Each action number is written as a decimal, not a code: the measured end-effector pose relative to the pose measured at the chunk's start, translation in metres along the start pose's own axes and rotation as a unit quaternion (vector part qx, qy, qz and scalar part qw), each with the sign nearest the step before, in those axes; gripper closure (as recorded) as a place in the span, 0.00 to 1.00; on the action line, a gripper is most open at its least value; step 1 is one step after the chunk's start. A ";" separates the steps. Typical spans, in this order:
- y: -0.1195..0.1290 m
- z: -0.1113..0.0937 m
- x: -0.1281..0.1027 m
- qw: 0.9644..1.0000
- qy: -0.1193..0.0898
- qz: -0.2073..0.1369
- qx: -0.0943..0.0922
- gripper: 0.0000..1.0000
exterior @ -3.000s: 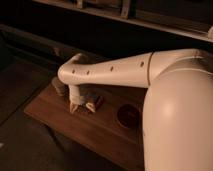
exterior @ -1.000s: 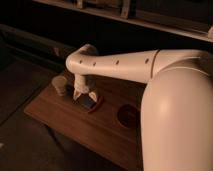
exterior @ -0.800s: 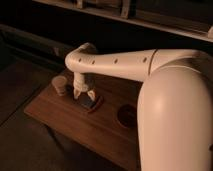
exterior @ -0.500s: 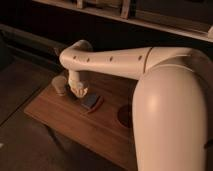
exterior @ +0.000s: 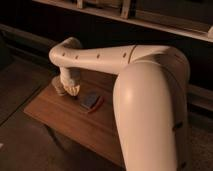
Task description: Knock the eraser over
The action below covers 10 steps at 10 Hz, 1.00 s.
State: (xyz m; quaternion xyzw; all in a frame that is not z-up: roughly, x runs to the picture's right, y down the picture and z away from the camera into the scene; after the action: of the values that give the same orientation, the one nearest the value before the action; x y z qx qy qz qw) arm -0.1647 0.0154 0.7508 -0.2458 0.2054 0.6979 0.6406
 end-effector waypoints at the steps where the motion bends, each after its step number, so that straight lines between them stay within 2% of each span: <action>1: 0.002 0.010 -0.010 1.000 0.010 -0.009 0.006 1.00; 3: 0.006 0.020 -0.021 1.000 0.022 -0.018 0.010 1.00; 6: 0.022 0.033 -0.041 0.999 0.034 -0.034 0.005 1.00; 7: 0.020 0.036 -0.052 0.999 0.034 -0.033 0.004 1.00; 8: 0.009 0.041 -0.058 0.999 0.034 -0.029 0.013 1.00; 9: -0.007 0.063 -0.052 0.998 0.051 -0.028 0.030 1.00; 10: -0.012 0.057 -0.061 0.998 0.045 -0.022 0.026 1.00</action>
State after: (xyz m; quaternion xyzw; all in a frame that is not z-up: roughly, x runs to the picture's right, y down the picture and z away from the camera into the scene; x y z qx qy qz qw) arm -0.1541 0.0019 0.8331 -0.2646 0.2462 0.6667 0.6518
